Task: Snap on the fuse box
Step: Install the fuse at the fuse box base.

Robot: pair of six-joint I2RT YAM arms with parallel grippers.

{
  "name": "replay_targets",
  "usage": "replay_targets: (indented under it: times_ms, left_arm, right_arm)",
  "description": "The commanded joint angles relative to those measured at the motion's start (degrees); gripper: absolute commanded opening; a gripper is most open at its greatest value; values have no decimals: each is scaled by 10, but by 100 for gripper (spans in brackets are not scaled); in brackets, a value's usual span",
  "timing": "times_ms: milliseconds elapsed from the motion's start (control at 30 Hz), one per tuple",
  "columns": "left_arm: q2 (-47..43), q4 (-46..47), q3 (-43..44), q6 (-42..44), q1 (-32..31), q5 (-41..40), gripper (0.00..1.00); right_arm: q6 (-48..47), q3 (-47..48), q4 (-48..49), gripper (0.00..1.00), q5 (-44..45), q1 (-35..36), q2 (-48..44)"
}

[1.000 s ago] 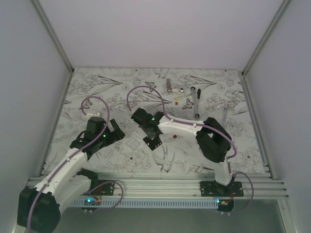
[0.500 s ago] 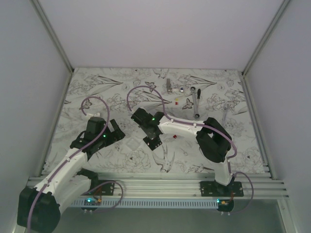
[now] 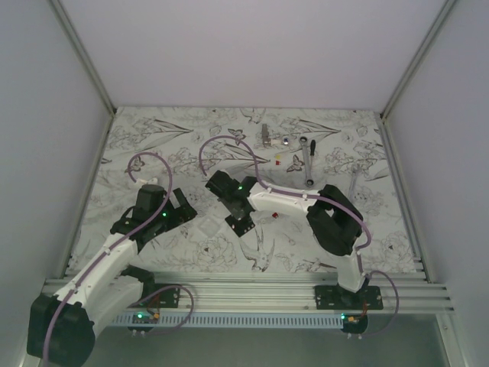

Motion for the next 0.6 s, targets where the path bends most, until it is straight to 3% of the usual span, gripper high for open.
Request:
replay_targets:
  times_ms: [0, 567]
  left_arm:
    - [3, 6, -9, -5, 3, 12, 100]
    - [2, 6, -11, -3, 4, 14, 100]
  right_arm:
    - [-3, 21, -30, 0, 9, 5, 28]
    - [-17, 53, -87, 0, -57, -14, 100]
